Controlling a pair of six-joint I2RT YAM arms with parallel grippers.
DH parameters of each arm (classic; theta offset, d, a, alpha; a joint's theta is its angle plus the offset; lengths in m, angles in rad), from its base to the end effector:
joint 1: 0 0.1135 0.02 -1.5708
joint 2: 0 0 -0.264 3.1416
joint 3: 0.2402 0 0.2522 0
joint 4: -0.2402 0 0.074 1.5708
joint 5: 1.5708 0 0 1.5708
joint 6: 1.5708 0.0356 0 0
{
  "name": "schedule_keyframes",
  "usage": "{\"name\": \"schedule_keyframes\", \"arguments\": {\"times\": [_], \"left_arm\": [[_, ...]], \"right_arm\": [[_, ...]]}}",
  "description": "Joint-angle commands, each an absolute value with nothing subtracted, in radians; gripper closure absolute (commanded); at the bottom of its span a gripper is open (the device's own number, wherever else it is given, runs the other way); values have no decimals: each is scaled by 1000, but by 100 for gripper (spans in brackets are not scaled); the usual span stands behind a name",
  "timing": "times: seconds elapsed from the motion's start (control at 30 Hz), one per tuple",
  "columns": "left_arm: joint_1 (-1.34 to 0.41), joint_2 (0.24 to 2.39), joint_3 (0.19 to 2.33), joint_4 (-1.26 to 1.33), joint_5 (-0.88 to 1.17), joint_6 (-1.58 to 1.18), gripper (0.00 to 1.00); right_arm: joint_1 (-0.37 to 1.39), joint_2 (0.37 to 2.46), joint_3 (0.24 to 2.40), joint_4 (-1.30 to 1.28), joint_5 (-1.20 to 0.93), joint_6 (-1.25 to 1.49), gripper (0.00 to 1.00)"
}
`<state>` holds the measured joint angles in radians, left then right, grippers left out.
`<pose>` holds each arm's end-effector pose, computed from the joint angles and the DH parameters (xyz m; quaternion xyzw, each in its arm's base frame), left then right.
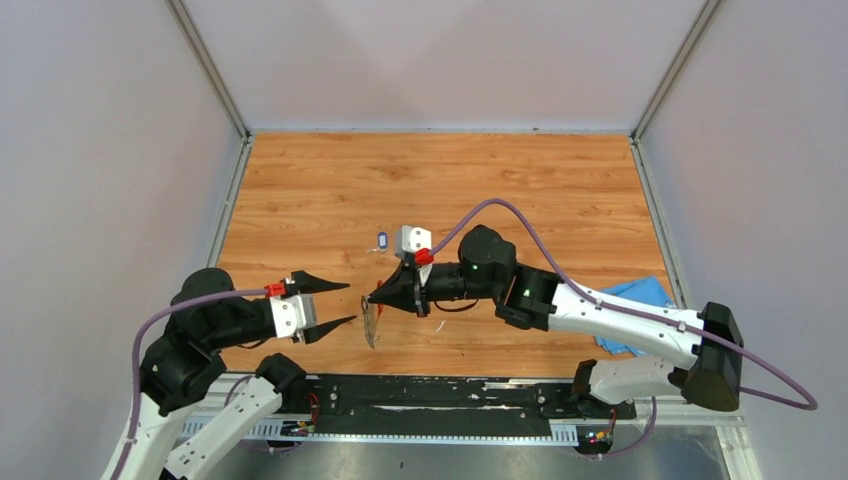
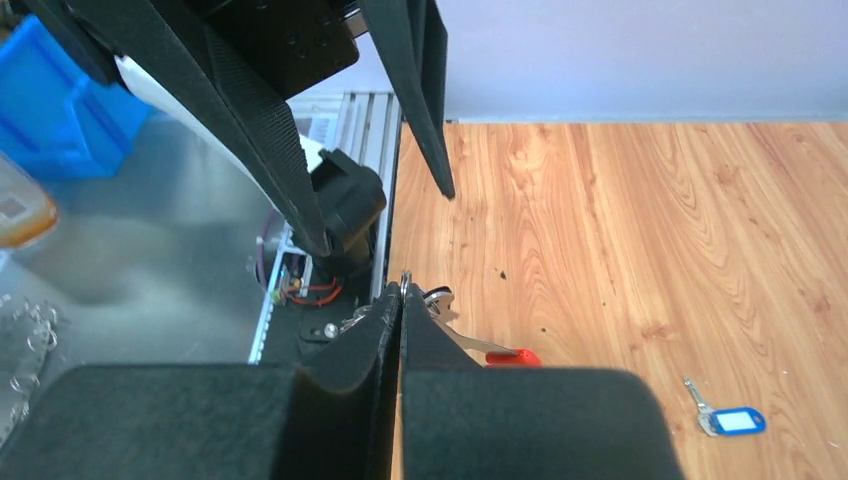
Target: Put the keys on the keyring
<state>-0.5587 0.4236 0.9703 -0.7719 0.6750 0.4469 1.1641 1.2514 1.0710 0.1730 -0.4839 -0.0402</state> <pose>0.0362 -0.0489 0.3779 0.5364 0.5472 -0.2914 0.5726 0.1012 0.2769 0.3784 -0.5294 0.4723 0.5083 0.4882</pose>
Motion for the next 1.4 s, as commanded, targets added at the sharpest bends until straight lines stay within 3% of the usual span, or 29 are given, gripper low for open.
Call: {"name": "schedule_keyframes", "arguments": {"times": [0.0, 0.3, 0.53, 0.97, 1.37], "left_arm": [[-563, 371, 981, -774, 613, 510, 44], [-563, 365, 943, -775, 644, 605, 46], [-563, 416, 974, -775, 680, 657, 54], [-563, 374, 966, -774, 744, 753, 56], [-563, 377, 948, -768, 761, 754, 84]], "right_arm": [[1150, 1179, 969, 546, -443, 147, 100], [1150, 1154, 877, 711, -438, 226, 100], [1150, 1160, 875, 721, -456, 237, 100], [1148, 1205, 913, 673, -503, 232, 100], [1149, 1229, 931, 673, -518, 246, 100]]}}
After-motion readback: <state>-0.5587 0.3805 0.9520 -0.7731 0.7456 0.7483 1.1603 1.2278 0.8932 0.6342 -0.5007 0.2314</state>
